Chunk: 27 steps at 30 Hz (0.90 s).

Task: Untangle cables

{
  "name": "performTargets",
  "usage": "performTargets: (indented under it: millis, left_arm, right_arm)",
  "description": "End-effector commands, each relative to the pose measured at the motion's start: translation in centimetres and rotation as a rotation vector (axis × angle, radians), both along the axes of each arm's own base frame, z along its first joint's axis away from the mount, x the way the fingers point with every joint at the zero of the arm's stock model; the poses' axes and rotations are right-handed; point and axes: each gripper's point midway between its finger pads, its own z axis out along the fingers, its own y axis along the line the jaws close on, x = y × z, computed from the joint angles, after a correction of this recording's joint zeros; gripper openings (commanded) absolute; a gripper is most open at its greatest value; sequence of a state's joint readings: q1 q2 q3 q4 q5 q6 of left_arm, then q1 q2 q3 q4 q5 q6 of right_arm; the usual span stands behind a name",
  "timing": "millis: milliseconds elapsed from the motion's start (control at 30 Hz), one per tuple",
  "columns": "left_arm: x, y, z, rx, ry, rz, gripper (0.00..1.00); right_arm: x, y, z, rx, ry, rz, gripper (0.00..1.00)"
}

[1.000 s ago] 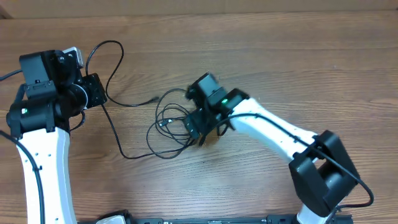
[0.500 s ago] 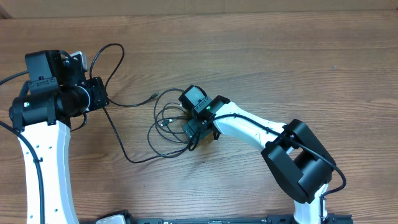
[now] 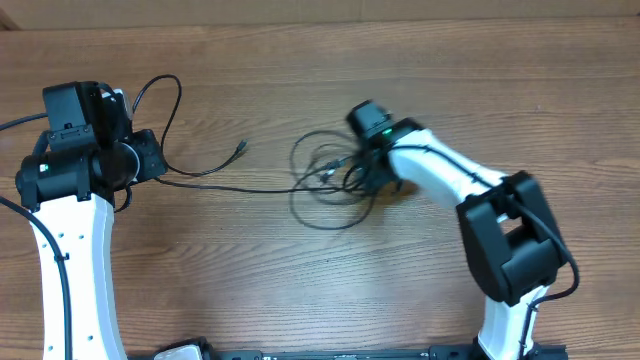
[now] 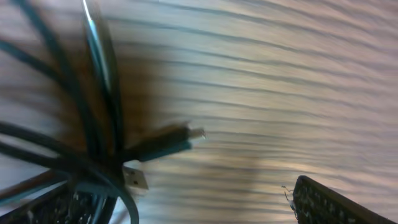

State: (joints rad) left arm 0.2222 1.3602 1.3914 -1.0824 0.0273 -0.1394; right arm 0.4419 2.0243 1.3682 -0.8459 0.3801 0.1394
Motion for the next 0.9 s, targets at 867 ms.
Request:
performTargets:
  millis: [867]
  left_arm:
    - [-0.8, 0.4, -8.0, -0.069, 0.268, 0.112, 0.44]
  right_arm:
    - [-0.5, -5.3, -3.1, 0.313, 0.155, -0.285, 1.00]
